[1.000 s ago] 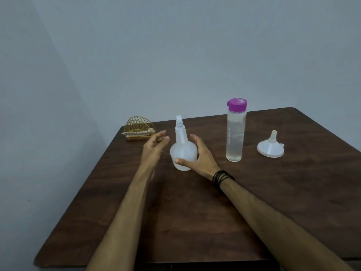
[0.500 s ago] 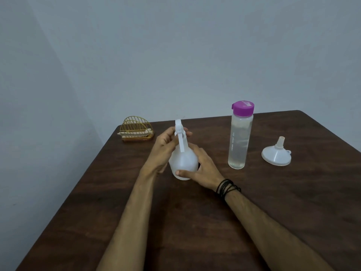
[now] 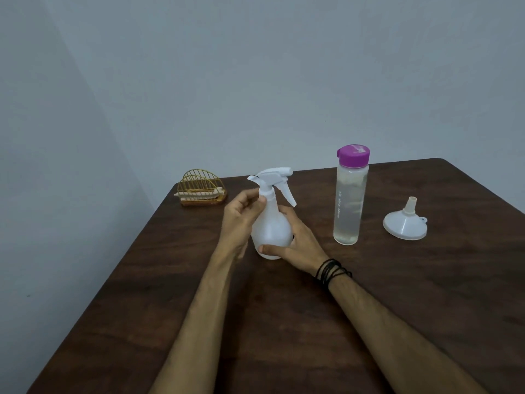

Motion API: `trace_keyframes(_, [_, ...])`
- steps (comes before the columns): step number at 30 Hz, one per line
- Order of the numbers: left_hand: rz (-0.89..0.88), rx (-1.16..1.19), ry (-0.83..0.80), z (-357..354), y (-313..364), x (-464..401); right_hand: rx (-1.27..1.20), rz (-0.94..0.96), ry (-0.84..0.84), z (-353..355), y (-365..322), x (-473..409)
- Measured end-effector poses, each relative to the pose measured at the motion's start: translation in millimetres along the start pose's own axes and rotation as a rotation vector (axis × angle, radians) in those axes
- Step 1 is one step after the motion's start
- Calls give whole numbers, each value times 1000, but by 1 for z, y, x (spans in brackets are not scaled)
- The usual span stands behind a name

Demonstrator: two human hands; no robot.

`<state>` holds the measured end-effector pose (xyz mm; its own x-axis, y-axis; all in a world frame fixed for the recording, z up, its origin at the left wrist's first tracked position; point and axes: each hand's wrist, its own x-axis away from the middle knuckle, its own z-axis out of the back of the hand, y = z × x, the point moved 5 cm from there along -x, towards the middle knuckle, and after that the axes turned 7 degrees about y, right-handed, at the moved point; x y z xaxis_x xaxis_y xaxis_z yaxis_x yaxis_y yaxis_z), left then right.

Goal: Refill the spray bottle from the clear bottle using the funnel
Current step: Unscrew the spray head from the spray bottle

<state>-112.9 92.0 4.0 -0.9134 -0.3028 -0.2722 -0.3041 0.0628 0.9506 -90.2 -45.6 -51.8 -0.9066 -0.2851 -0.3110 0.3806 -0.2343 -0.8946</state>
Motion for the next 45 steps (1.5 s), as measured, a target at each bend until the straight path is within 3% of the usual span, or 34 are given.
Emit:
trace_keyframes(3, [-10, -51, 91, -3, 3, 0, -1, -21, 10, 0, 1, 1])
trace_keyframes(9, [19, -78, -90, -8, 2, 3, 4, -23, 16, 0, 1, 0])
trace_keyframes(14, [-29, -117, 96, -6, 13, -4, 13, -23, 12, 0, -1, 1])
trace_keyframes(18, [-72, -77, 117, -14, 31, -8, 27, -23, 12, 3, -2, 0])
trace_keyframes(26, [-216, 132, 224, 2, 111, -21, 42, -35, 16, 5, 3, 0])
trace_keyframes(37, [-245, 370, 330, 53, 224, -40, -8, -13, 9, 5, 5, 3])
trace_keyframes(40, [-247, 329, 325, 61, 231, -37, -15, -17, 11, 4, 4, 3])
trace_keyframes(45, [-127, 8, 310, 67, 189, -34, 26, 1, 20, 4, 0, 6])
